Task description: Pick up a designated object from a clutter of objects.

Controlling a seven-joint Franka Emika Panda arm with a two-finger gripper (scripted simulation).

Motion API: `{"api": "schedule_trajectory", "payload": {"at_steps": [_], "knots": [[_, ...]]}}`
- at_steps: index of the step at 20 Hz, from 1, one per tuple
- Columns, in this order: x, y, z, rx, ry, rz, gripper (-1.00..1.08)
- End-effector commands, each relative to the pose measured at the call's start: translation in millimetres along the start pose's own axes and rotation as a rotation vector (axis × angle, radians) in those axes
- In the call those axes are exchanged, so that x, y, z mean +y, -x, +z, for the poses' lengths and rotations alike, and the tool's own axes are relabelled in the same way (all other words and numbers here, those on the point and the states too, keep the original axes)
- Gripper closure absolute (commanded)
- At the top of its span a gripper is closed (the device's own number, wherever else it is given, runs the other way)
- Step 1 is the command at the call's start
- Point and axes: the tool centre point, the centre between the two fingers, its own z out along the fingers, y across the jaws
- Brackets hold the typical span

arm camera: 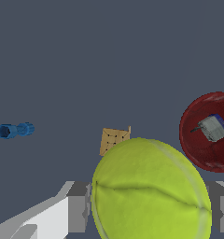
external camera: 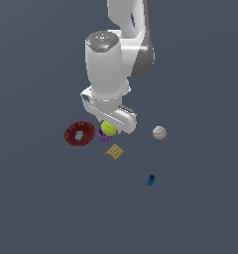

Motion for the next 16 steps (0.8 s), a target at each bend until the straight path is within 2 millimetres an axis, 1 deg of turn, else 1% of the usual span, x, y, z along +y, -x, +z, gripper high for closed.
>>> {"api": "schedule_trajectory", "payload": {"at_steps": [1, 10, 16], "knots": [[-1.8, 12.5, -24.6, 0.002, 0.0, 0.0, 1.08], [-10.0, 58.9, -115.4, 0.003, 0.002, 0.001, 1.08], [-15.5, 83.9, -165.7, 0.003, 0.002, 0.001, 1.08]]}}
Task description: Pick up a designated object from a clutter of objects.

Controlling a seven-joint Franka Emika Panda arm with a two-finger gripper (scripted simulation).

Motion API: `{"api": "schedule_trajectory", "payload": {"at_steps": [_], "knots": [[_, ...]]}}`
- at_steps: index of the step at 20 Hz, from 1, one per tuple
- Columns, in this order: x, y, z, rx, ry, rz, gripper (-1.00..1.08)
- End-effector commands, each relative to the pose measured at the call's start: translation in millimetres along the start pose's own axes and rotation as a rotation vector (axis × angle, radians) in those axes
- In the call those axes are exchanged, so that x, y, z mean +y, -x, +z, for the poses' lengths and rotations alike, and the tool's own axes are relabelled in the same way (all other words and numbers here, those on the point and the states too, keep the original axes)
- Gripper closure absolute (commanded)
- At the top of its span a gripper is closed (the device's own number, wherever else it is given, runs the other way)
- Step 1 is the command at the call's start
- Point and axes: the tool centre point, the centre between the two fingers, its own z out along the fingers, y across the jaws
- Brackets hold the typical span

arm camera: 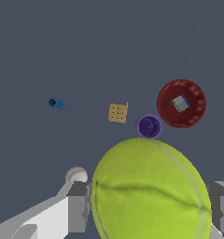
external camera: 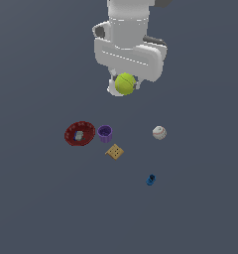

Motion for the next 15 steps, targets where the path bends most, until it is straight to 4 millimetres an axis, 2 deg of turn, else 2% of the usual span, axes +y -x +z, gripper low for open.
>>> {"api": "schedule_trajectory", "payload": {"at_steps": [1, 8, 15], "knots": [[-1.9, 9.6, -19.6, 0.0, 0.0, 0.0, 1.08], [-6.8, 26.0, -55.1, -0.001, -0.001, 0.0, 1.08], [-9.4, 30.2, -66.5, -0.001, -0.002, 0.0, 1.08]]}}
